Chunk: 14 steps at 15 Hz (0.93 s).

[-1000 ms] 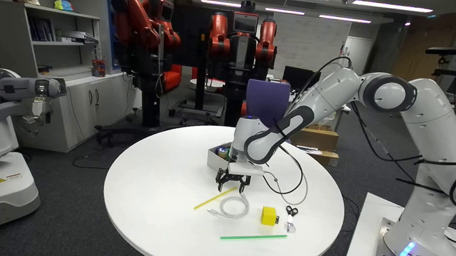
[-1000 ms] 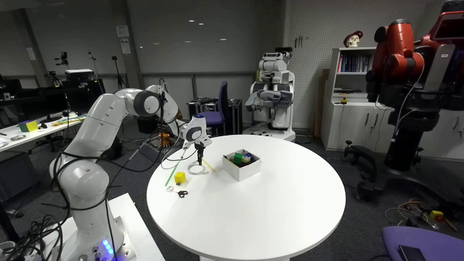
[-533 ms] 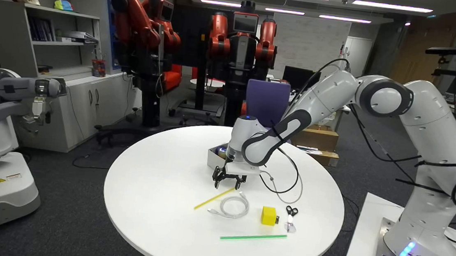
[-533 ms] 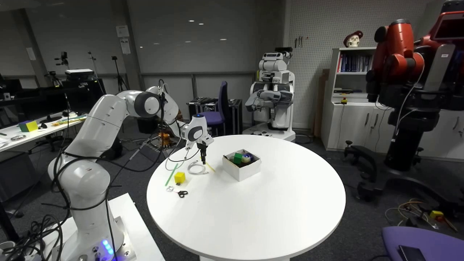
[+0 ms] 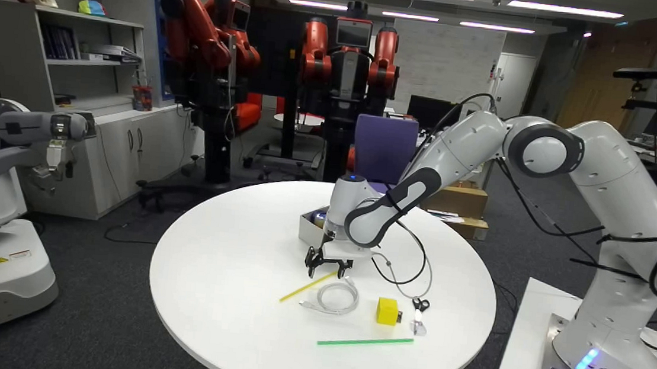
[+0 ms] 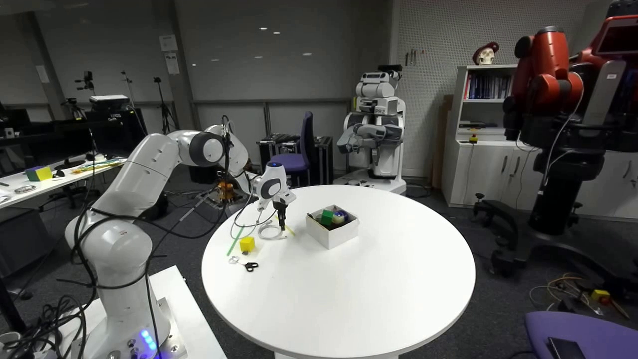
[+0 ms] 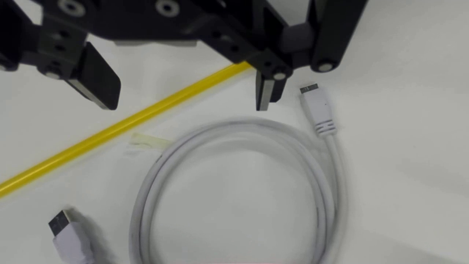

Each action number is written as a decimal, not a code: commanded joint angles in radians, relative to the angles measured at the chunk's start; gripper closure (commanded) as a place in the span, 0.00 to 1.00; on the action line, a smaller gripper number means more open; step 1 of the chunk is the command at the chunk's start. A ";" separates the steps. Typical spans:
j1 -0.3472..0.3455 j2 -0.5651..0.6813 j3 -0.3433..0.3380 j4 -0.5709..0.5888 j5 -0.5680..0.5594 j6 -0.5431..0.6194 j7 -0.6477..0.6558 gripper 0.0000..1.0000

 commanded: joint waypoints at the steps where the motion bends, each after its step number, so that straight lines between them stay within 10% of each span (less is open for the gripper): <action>1: 0.009 0.016 -0.013 0.026 -0.015 0.007 0.009 0.00; 8: 0.010 0.040 -0.014 0.050 -0.013 0.005 0.009 0.00; 9: 0.010 0.039 -0.016 0.050 -0.014 0.004 0.010 0.25; 14: 0.011 0.036 -0.022 0.051 -0.015 0.006 0.012 0.54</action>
